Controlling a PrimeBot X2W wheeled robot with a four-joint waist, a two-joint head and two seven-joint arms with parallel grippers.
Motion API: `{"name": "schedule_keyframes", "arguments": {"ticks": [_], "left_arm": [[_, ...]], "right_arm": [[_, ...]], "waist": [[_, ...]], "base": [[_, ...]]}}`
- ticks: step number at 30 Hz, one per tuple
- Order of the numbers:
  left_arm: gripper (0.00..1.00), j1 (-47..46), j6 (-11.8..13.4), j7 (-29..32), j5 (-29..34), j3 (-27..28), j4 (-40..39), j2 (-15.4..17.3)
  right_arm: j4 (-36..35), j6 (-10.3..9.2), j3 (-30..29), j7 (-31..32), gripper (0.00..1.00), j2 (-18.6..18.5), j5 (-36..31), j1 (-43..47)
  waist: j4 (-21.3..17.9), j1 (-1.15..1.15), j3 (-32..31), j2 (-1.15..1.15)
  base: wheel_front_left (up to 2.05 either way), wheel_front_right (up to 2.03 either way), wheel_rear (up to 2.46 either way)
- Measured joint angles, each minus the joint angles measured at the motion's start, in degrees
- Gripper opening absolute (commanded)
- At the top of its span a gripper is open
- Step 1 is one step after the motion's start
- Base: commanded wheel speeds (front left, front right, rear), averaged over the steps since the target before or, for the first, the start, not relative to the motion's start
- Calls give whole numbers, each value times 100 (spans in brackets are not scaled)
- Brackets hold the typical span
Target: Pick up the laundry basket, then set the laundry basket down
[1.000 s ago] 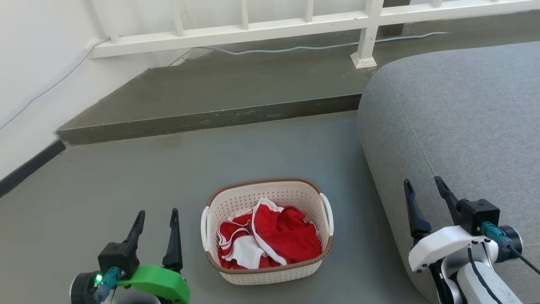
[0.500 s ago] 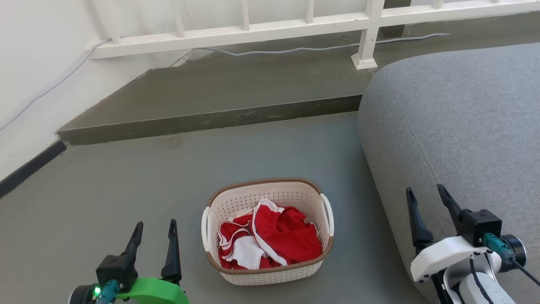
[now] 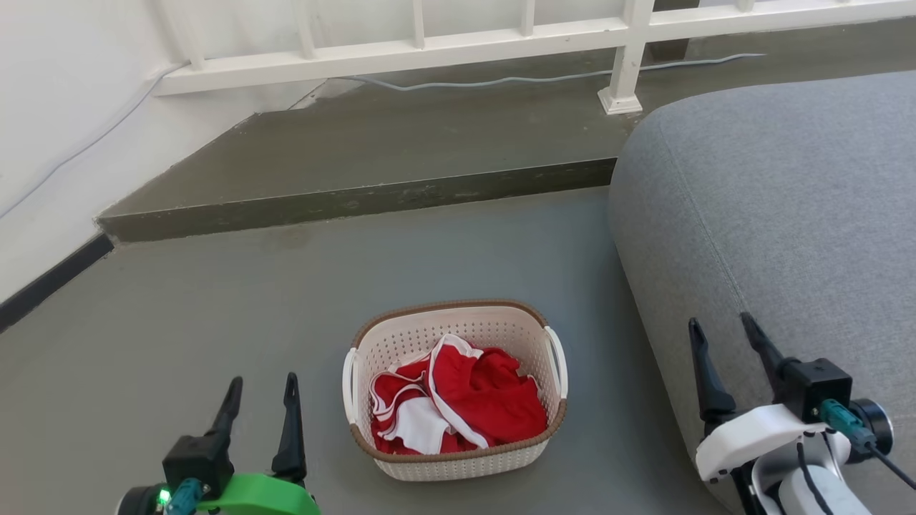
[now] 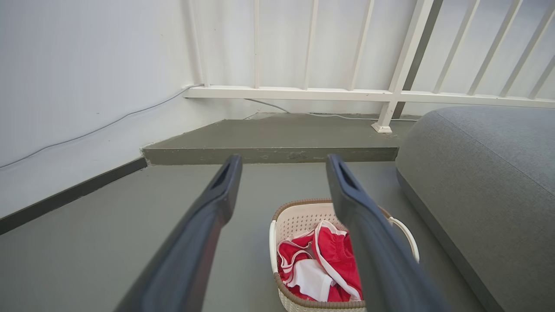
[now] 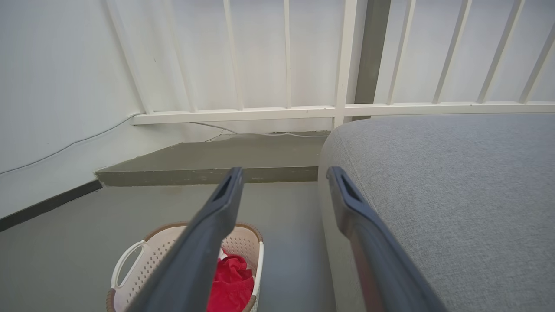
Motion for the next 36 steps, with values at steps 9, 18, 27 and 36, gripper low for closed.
{"name": "schedule_keyframes", "arguments": {"ticks": [9,18,27,36], "left_arm": [[0,85,-10,30,-146,-21,218,-34],[0,104,-154,144,-939,48,197,-46],[0,100,-260,346,-1679,235,198,-63],[0,88,-363,543,-2358,402,211,-74]], "right_arm": [[203,63,8,2,0,135,124,215],[174,171,-137,144,0,177,929,215],[162,277,-354,339,0,249,1798,198],[163,378,-558,559,0,326,2493,161]], "waist": [[13,0,8,0],[59,0,25,0],[96,0,40,0],[133,0,54,0]], "base": [[0,0,0],[0,0,0],[0,0,0],[0,0,0]]}}
